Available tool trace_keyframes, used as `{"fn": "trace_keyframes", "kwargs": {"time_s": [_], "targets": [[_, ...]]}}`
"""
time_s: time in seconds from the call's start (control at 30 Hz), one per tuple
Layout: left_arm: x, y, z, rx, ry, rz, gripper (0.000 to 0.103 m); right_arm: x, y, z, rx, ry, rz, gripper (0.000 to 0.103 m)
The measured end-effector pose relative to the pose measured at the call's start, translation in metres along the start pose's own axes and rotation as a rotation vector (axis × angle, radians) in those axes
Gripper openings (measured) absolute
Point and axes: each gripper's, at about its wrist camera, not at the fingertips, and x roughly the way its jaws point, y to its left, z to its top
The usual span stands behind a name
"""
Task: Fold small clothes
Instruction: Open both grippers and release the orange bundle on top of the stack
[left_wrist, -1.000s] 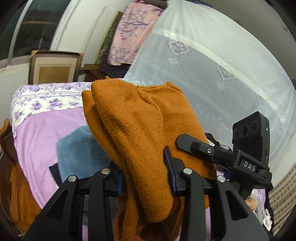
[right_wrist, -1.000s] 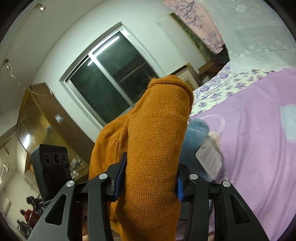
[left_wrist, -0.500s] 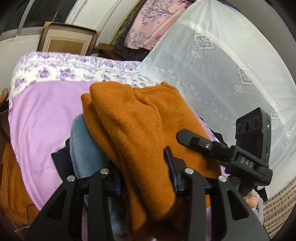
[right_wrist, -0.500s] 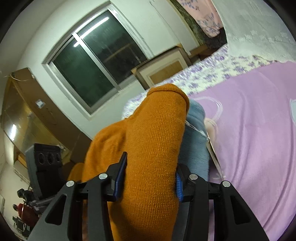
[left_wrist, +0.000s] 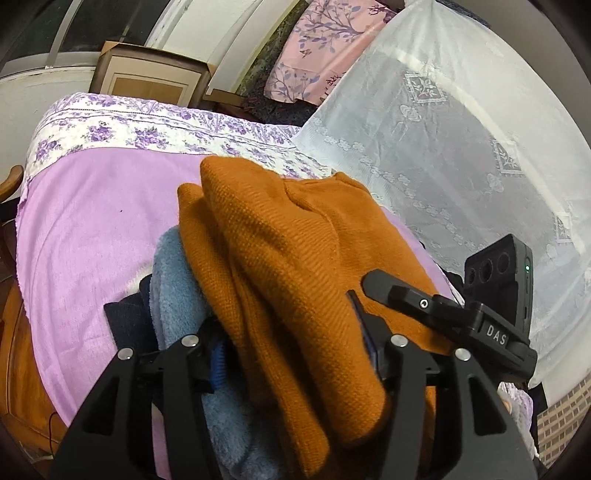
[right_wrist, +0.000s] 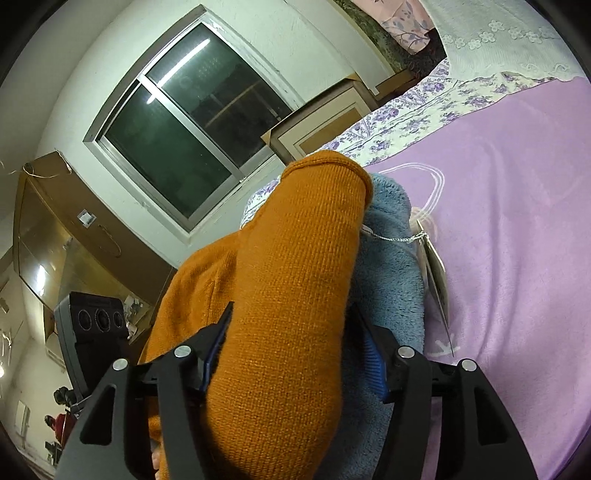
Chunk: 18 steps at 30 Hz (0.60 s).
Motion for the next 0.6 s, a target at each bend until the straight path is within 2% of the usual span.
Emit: {"fn": "trace_keyframes", "kwargs": {"time_s": [0.13,0.3,0.4,0.6], "targets": [[-0.003,-0.003,0.0,-0.031,0.006,0.011,0.057,-0.007,0.005,0.003,0.008,-0.001,-0.016,0.063],[-0.021,-0.007,0.003,-0.106,-0.001,0.072,0.069,-0.051,0.015,-0.007,0.015,-0.112,-0.03,0.075],[-0.042,-0.013,-0.001,-0.132,-0.035,0.14,0.076,-0.075,0.021,-0.018,-0.022,-0.167,-0.095,0.082],[-0.08,-0.052,-0.023,-0.052,-0.115,0.383,0.084,-0.104,0.038,-0.051,-0.13,-0.201,-0.171,0.087]]}}
